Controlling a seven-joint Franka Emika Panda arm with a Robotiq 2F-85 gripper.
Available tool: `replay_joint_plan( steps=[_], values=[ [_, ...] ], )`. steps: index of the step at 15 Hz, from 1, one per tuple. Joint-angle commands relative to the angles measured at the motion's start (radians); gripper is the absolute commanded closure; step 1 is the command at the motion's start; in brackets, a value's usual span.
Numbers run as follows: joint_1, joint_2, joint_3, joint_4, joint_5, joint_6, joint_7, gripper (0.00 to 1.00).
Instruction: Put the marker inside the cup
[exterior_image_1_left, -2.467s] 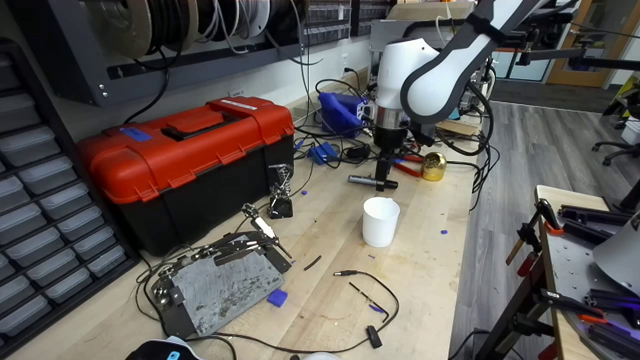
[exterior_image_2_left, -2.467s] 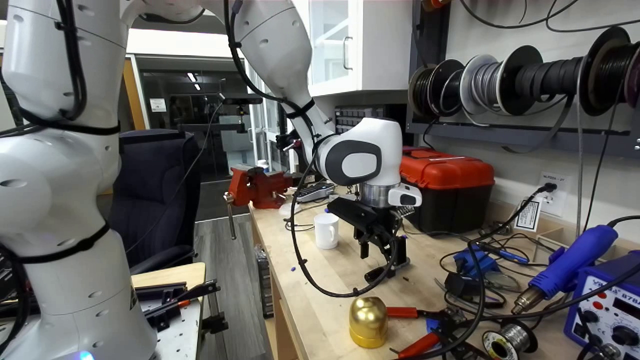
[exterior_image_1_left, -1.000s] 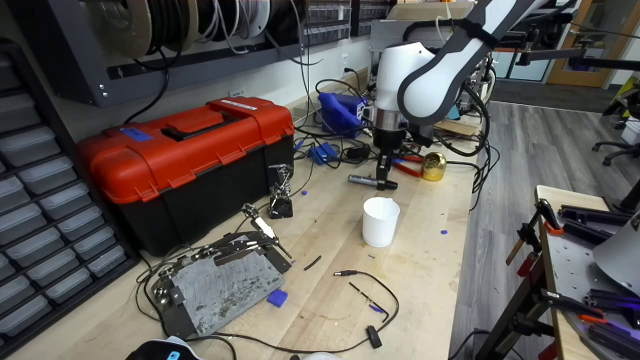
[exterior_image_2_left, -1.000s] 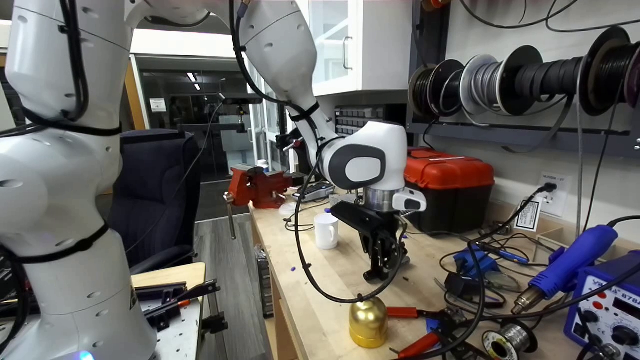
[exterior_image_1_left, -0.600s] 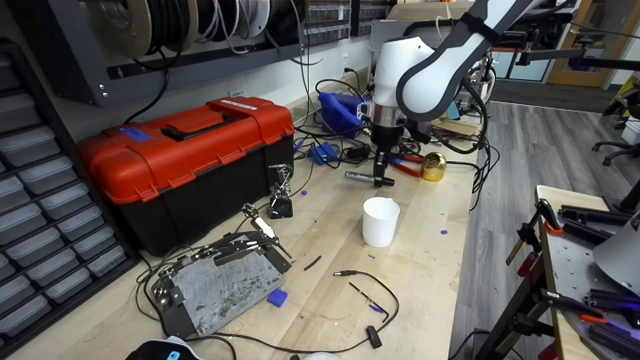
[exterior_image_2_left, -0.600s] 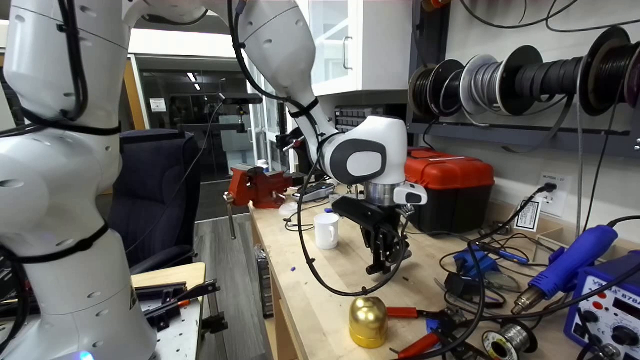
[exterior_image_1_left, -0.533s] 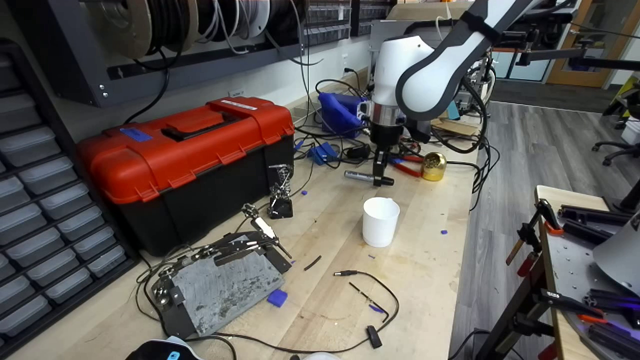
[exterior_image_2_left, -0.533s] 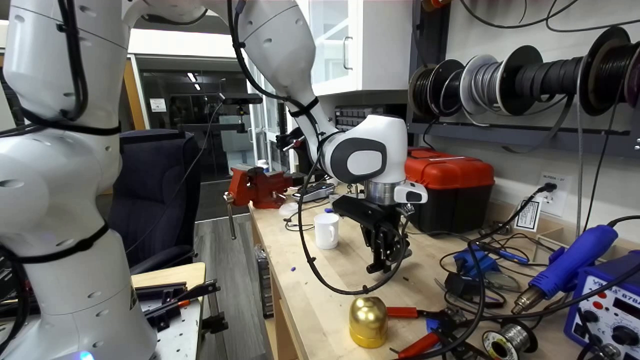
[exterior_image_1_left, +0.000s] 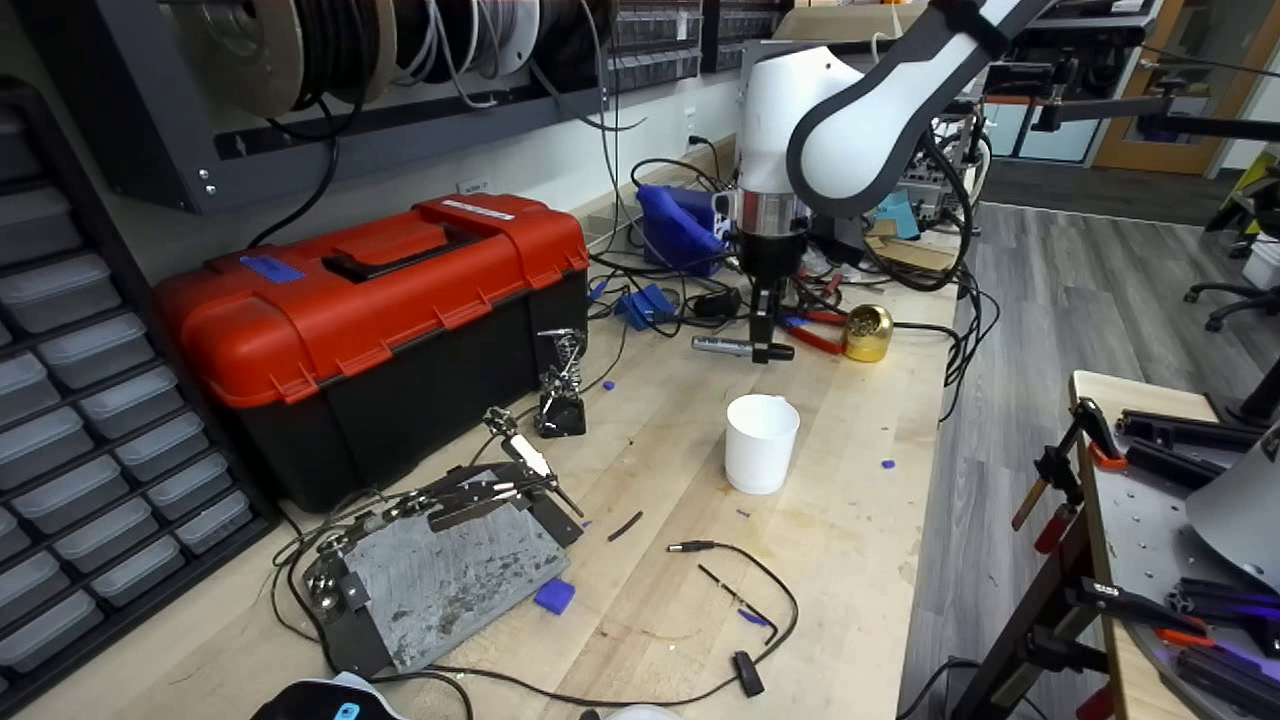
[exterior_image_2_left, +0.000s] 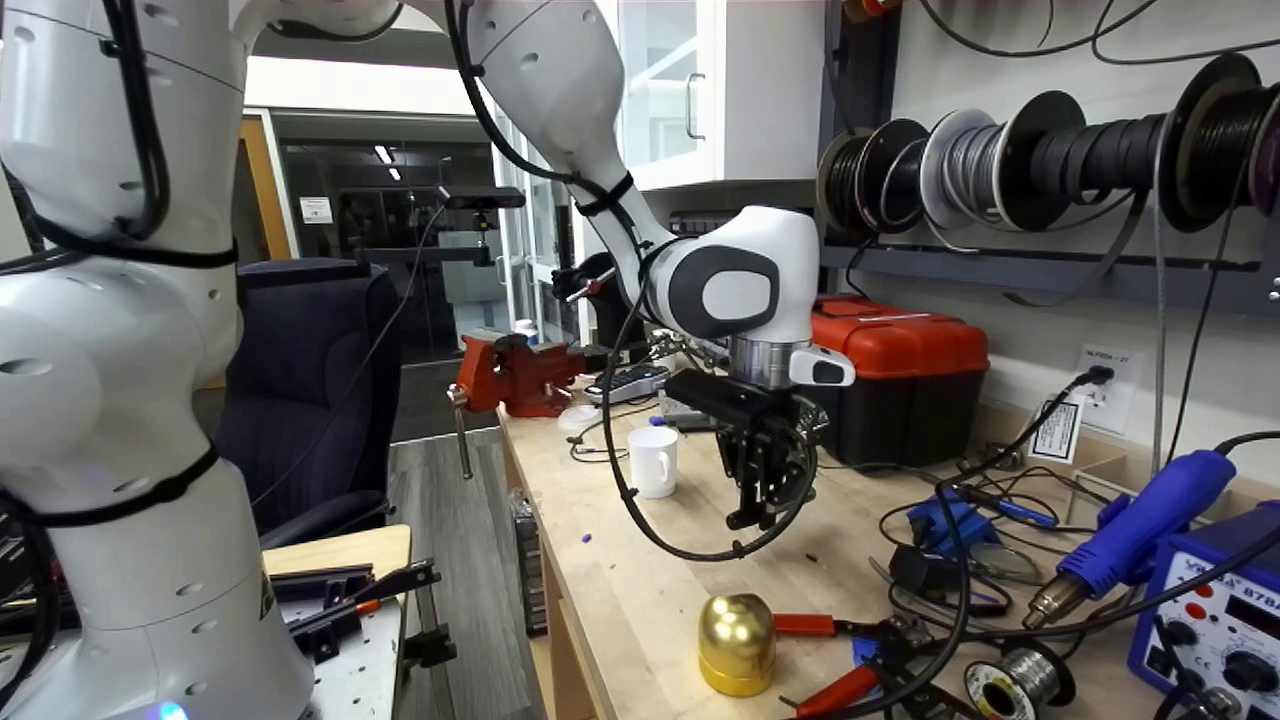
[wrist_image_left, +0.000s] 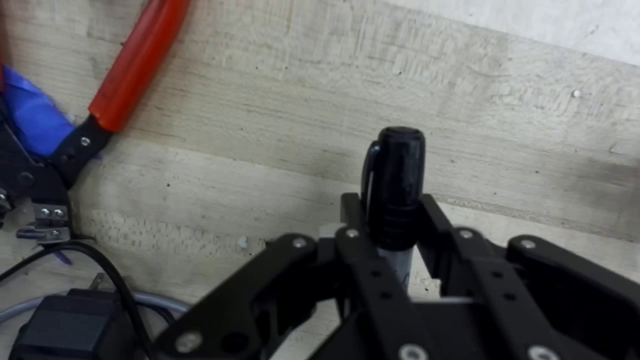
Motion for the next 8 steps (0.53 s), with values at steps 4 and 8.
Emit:
replay_joint_plan(
  steps=[4, 8],
  values=[
    [0.023, -0.061, 0.010, 0.063, -0.075, -0.208, -0.035, 0.93],
    [0.036, -0.090, 0.022, 0.118, -0.097, -0.347, -0.096, 0.93]
  ],
)
